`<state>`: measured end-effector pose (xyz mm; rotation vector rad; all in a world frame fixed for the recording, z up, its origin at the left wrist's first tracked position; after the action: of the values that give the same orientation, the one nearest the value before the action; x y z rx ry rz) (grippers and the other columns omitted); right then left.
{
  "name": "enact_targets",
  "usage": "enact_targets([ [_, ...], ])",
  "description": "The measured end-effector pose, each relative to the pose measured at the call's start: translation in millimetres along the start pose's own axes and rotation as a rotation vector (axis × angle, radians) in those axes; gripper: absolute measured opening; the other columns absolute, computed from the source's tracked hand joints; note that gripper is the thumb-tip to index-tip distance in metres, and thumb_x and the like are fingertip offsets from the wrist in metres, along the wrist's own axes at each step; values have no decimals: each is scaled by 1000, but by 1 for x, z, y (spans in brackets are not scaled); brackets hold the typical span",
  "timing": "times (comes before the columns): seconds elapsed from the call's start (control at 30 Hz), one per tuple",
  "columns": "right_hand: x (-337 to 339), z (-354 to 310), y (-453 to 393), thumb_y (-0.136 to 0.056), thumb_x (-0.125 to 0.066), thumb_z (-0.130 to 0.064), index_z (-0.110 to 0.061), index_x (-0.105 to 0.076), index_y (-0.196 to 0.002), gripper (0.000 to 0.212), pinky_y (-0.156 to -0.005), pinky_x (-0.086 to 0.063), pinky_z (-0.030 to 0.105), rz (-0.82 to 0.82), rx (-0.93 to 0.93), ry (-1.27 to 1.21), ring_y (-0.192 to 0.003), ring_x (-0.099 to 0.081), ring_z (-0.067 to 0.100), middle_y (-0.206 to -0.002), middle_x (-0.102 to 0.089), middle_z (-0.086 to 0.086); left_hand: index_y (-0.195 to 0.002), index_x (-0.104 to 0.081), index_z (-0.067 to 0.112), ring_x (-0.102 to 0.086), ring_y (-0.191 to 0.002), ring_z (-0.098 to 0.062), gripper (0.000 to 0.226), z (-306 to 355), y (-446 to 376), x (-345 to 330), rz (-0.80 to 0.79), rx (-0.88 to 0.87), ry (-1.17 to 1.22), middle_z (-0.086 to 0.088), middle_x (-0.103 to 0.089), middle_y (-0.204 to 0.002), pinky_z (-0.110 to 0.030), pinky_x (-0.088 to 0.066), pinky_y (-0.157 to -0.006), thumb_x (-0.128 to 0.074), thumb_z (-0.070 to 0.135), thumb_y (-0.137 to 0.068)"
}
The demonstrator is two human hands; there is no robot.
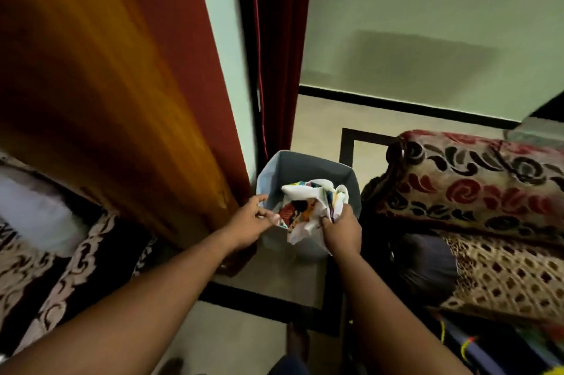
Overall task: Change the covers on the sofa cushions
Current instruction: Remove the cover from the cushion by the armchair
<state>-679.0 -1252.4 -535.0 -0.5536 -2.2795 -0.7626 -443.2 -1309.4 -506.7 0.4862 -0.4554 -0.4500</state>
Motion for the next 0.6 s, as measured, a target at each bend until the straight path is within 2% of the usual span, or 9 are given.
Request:
enact_targets([
  [0.1,8,-4,-47,-87,-65,-35,-19,-53,-128,45,-92,-50,44,-53,36,59,-112,-59,41,-119,-65,13,-153,-33,20,-62,-114,-17,71,7,-18,-14,45,25,15,10,-65,-109,-43,-47,-107,-70,32,-94],
  [0.27,9,-22,-102,-82,-75,-41,-19,-48,-138,66,-97,-48,43,-123,147,79,-115,-60,37,-124,-64,12,-147,-40,18,-63,-107,-13,61,19,-27,-23,139,42,81,-2,-64,-120,-30,-49,-97,-69,30,-95],
  [0.37,5,-35,-106,-79,-80,-43,-22,-45,-146,78,-103,-48,43,-238,101,-62,-121,-60,31,-134,-62,9,-145,-45,12,-62,-112,-16,57,18,-19,-20,208,53,117,-7,-64,-124,-29,-47,-100,-68,27,-96],
  [0.43,-4,-46,-98,-87,-77,-36,-17,-43,-149,73,-110,-43,43,-308,145,-147,-130,-54,29,-143,-56,11,-147,-44,11,-61,-113,-17,57,15,-7,-15,242,65,159,-7,-63,-124,-26,-46,-99,-66,26,-97],
  [0.5,-11,-63,-76,-91,-75,-31,-15,-44,-148,67,-110,-44,42,-386,193,-242,-127,-56,24,-143,-56,11,-151,-36,13,-59,-110,-14,62,13,16,-3,292,73,234,-7,-61,-127,-26,-43,-98,-64,28,-98],
  [0.6,-23,-99,-29,-96,-68,-22,-13,-47,-146,55,-108,-48,41,-518,272,-418,-124,-59,18,-141,-58,7,-156,-27,21,-56,-119,-16,67,6,60,27,428,84,387,-6,-55,-139,-33,-43,-99,-60,35,-100],
])
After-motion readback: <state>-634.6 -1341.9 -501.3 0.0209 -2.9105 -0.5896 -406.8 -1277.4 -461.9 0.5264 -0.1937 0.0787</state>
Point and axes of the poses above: each hand's wrist, its own y-axis away from the middle knuckle, its own x-axis out of the back of the hand, z = x × y, the point moved 4 cm from there along -y, towards the middle knuckle
